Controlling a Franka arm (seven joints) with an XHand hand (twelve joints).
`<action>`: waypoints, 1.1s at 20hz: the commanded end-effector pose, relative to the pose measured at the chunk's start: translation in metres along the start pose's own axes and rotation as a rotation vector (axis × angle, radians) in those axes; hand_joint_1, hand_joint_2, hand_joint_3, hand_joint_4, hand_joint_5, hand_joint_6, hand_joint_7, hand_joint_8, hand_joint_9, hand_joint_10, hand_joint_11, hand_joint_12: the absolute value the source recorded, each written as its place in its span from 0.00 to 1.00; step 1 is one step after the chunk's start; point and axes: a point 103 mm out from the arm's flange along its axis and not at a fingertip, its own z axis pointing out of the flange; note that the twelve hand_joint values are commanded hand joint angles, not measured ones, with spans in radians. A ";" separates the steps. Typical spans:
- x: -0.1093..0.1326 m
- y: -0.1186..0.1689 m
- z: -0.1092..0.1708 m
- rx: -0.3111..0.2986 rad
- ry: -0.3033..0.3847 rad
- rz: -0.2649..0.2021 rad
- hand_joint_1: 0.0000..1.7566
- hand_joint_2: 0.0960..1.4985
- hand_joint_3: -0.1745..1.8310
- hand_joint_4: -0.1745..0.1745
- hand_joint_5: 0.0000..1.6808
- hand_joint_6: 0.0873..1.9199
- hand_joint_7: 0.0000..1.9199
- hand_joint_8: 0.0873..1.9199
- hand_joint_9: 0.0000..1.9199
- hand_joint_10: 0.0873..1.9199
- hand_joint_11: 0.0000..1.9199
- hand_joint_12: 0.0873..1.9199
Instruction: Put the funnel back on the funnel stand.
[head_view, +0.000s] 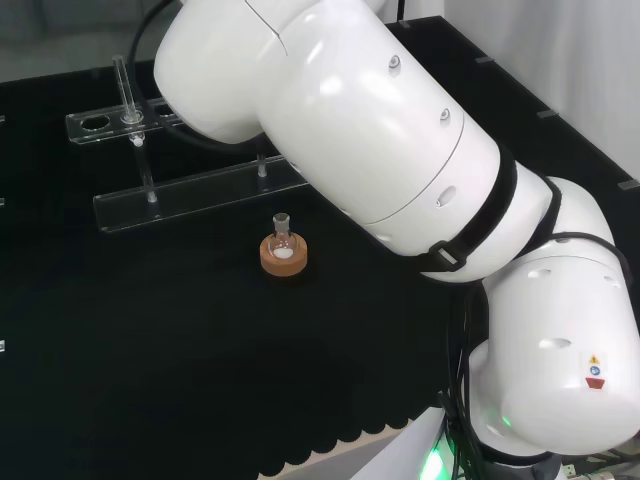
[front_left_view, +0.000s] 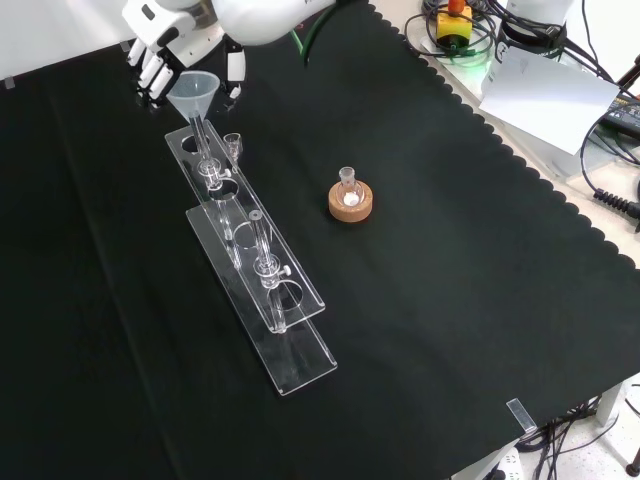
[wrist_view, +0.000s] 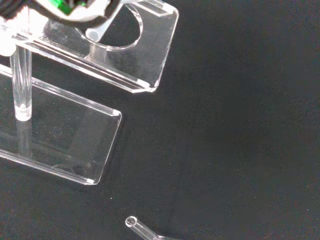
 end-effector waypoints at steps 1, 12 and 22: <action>0.004 0.007 0.006 0.007 0.006 -0.007 0.49 0.44 0.42 0.44 0.37 0.42 0.23 0.31 0.42 0.21 0.28 0.68; 0.012 0.012 0.014 0.028 0.026 -0.027 0.49 0.43 0.42 0.36 0.28 0.36 0.20 0.31 0.38 0.22 0.26 0.69; 0.021 0.007 0.015 0.125 0.035 -0.043 0.44 0.42 0.40 0.38 0.02 0.00 0.00 0.03 0.03 0.25 0.02 0.70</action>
